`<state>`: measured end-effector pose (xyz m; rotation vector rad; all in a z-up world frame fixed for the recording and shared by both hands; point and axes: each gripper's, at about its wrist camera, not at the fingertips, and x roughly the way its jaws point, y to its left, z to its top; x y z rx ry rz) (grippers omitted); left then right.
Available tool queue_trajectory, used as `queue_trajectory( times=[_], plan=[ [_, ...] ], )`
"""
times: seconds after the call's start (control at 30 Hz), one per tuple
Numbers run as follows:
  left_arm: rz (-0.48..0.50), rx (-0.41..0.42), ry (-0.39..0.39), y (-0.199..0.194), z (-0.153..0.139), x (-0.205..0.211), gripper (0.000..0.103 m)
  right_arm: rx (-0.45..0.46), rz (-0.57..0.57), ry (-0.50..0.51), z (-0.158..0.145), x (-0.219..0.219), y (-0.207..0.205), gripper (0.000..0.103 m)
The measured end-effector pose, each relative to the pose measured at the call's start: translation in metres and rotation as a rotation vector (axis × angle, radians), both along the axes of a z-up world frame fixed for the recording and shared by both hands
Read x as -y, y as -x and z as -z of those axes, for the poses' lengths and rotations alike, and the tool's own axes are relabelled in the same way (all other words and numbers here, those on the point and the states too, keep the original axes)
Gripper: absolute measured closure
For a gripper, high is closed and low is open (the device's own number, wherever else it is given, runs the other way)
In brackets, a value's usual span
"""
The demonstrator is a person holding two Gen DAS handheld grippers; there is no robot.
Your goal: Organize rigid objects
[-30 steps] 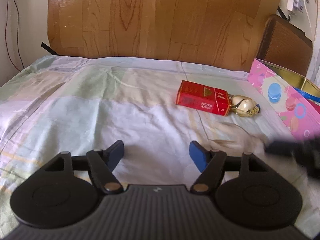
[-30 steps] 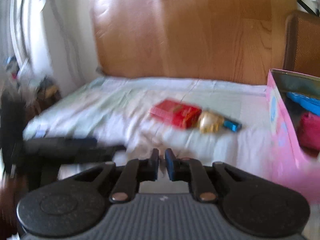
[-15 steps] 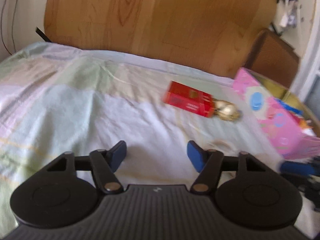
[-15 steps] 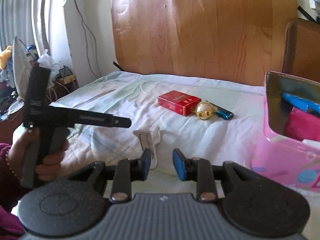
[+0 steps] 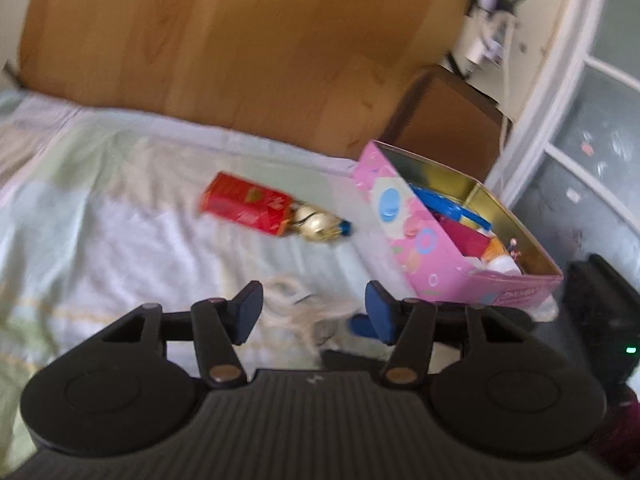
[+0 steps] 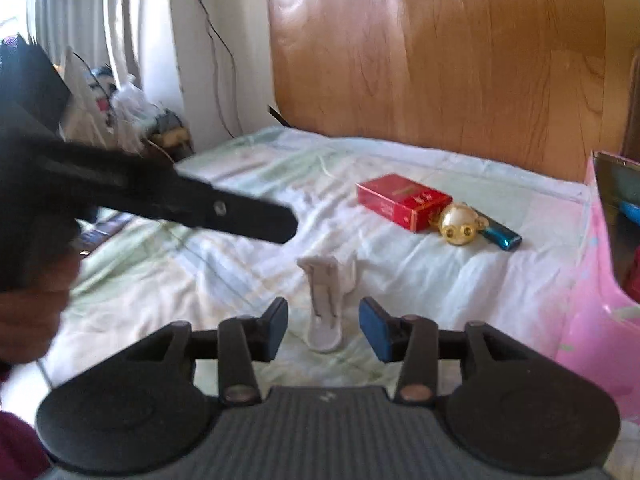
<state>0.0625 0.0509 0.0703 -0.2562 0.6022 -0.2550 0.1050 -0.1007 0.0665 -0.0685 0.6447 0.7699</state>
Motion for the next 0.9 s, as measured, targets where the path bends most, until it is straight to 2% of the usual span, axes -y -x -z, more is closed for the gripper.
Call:
queue_trajectory(
  times=[0.1,0.17,0.2,0.23,0.27,0.33,0.5,0.6,0.67,0.9],
  plan=[
    [0.028,0.020,-0.061,-0.009,-0.001,0.022,0.044,-0.025,0.014,-0.010,0.005,-0.003,-0.007,0.062],
    [0.002,0.000,-0.132,-0.019,0.006,0.032,0.045,-0.032,0.007,-0.018,0.007,-0.002,-0.007,0.062],
    [-0.016,-0.016,-0.159,-0.023,0.010,0.032,0.048,-0.040,0.007,-0.022,0.008,-0.001,-0.006,0.062],
    [-0.032,-0.038,-0.174,-0.027,0.015,0.030,0.056,-0.050,0.008,-0.023,0.009,-0.001,-0.006,0.062],
    [-0.044,-0.057,-0.175,-0.029,0.018,0.026,0.059,-0.053,0.010,-0.023,0.011,-0.001,-0.006,0.062],
    [-0.077,-0.061,-0.176,-0.024,0.019,0.013,0.059,-0.045,0.012,-0.020,0.011,-0.002,-0.003,0.062],
    [-0.136,-0.124,-0.103,0.001,0.024,-0.029,0.059,-0.047,0.008,-0.026,0.011,-0.005,-0.003,0.060],
    [-0.137,-0.119,-0.052,0.018,0.021,-0.041,0.056,-0.046,-0.014,-0.029,0.009,-0.011,0.000,0.061],
    [-0.129,-0.087,-0.060,0.024,0.018,-0.039,0.052,-0.033,-0.028,-0.017,0.008,-0.016,0.003,0.061],
    [-0.055,-0.057,-0.148,0.024,0.023,-0.018,0.053,0.005,0.009,0.020,0.006,-0.014,0.009,0.061]
  ],
)
